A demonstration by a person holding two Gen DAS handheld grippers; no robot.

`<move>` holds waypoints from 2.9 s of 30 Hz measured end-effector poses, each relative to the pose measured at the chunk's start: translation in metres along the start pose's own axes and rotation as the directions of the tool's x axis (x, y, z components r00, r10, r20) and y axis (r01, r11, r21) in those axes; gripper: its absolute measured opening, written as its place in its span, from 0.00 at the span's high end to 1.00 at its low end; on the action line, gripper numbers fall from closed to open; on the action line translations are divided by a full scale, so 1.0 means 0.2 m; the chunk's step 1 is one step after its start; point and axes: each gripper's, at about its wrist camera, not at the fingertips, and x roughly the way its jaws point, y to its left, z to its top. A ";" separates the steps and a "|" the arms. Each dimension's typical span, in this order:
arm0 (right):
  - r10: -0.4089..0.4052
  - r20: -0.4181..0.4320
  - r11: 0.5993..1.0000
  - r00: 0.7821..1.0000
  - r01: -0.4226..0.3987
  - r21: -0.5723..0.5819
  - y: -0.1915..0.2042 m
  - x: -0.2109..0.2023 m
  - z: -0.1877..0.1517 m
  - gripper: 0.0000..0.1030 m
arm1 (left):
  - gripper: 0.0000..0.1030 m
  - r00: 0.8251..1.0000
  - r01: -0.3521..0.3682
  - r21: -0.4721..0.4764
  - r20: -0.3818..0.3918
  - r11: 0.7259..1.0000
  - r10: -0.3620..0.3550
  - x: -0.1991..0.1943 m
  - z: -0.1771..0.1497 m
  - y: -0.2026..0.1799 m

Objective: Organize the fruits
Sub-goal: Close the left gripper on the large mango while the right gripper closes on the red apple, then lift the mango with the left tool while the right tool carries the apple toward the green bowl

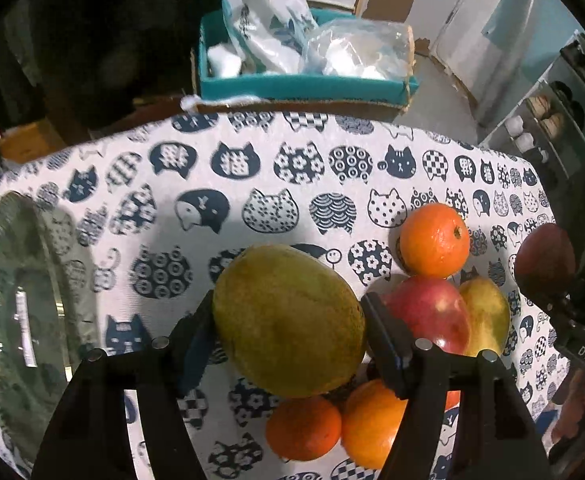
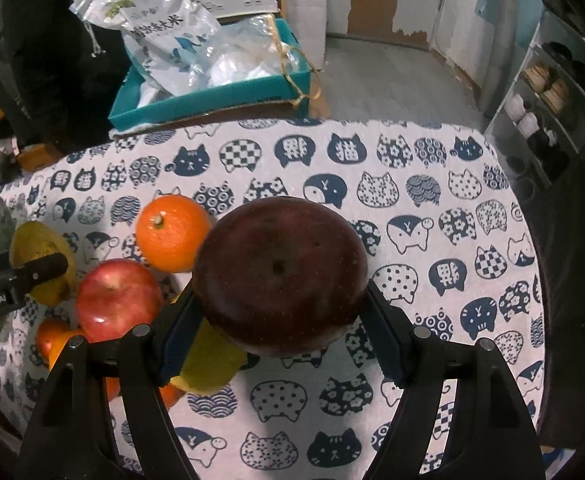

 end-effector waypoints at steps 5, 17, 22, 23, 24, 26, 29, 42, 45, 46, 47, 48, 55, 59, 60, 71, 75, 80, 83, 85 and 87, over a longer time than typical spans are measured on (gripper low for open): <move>0.004 0.027 1.000 1.000 -0.004 -0.023 0.06 -0.08 0.01 0.26 | 0.31 0.999 -0.009 0.008 0.043 1.000 0.009 -0.12 -0.01 0.02; 0.049 0.112 0.998 0.992 -0.044 -0.049 0.21 -0.32 0.06 0.26 | 0.31 0.982 -0.053 0.053 0.181 0.997 0.043 -0.44 -0.05 0.03; 0.079 0.147 0.995 0.986 -0.070 -0.066 0.29 -0.42 0.08 0.26 | 0.31 0.976 -0.050 0.045 0.215 0.998 0.039 -0.56 -0.07 0.07; 0.088 0.155 0.994 0.984 -0.077 -0.072 0.31 -0.45 0.09 0.26 | 0.31 0.974 -0.054 0.044 0.222 0.998 0.043 -0.58 -0.07 0.08; 0.093 0.160 0.994 0.983 -0.082 -0.076 0.33 -0.46 0.09 0.26 | 0.31 0.972 -0.060 0.044 0.229 0.997 0.048 -0.60 -0.08 0.09; 0.105 0.171 0.992 0.980 -0.091 -0.085 0.36 -0.50 0.10 0.26 | 0.31 0.968 -0.070 0.038 0.243 0.997 0.058 -0.64 -0.09 0.11; 0.123 0.187 0.989 0.975 -0.106 -0.101 0.42 -0.55 0.11 0.26 | 0.31 0.964 -0.072 0.023 0.258 0.997 0.064 -0.69 -0.10 0.16; 0.208 0.209 0.967 0.955 -0.169 -0.192 0.74 -0.66 0.17 0.26 | 0.31 0.938 -0.096 -0.061 0.328 0.993 0.111 -0.91 -0.17 0.42; 0.229 0.201 0.960 0.952 -0.186 -0.211 0.84 -0.65 0.19 0.26 | 0.31 0.931 -0.111 -0.085 0.339 0.990 0.134 -0.95 -0.18 0.49; 0.236 0.198 0.957 0.951 -0.193 -0.217 0.86 -0.65 0.20 0.26 | 0.31 0.930 -0.116 -0.092 0.341 0.989 0.140 -0.95 -0.19 0.51; 0.245 0.194 0.954 0.950 -0.201 -0.223 0.90 -0.65 0.20 0.26 | 0.31 0.929 -0.120 -0.099 0.341 0.988 0.147 -0.96 -0.19 0.53; 0.252 0.191 0.952 0.949 -0.206 -0.228 0.93 -0.65 0.21 0.26 | 0.31 0.928 -0.124 -0.107 0.340 0.987 0.153 -0.96 -0.20 0.56; 0.300 0.163 0.930 0.940 -0.250 -0.270 1.16 -0.61 0.24 0.26 | 0.31 0.925 -0.145 -0.172 0.327 0.974 0.195 -0.97 -0.23 0.75; 0.324 0.137 0.916 0.936 -0.275 -0.292 1.30 -0.57 0.26 0.26 | 0.31 0.922 -0.164 -0.207 0.315 0.965 0.224 -0.96 -0.26 0.87; 0.331 0.130 0.913 0.935 -0.282 -0.296 1.33 -0.56 0.26 0.26 | 0.31 0.922 -0.168 -0.217 0.311 0.962 0.231 -0.96 -0.27 0.90; 0.367 0.037 0.877 0.929 -0.333 -0.347 1.68 -0.36 0.26 0.26 | 0.31 0.936 -0.196 -0.307 0.226 0.931 0.272 -0.82 -0.33 1.23; 0.371 -0.018 0.869 0.928 -0.354 -0.345 1.76 -0.25 0.25 0.26 | 0.31 0.943 -0.216 -0.330 0.175 0.919 0.285 -0.72 -0.35 1.32; 0.344 -0.061 0.868 0.937 -0.342 -0.361 1.83 -0.14 0.22 0.26 | 0.31 0.957 -0.218 -0.346 0.108 0.912 0.270 -0.59 -0.39 1.39; 0.332 -0.086 0.868 0.939 -0.340 -0.362 1.84 -0.08 0.20 0.26 | 0.31 0.965 -0.211 -0.355 0.073 0.911 0.252 -0.52 -0.41 1.42; 0.323 -0.100 0.870 0.941 -0.337 -0.360 1.85 -0.05 0.19 0.26 | 0.31 0.971 -0.200 -0.361 0.051 0.911 0.234 -0.47 -0.41 1.43; 0.314 -0.114 0.870 0.942 -0.334 -0.362 1.85 -0.01 0.17 0.26 | 0.31 0.974 -0.195 -0.357 0.036 0.913 0.222 -0.44 -0.41 1.42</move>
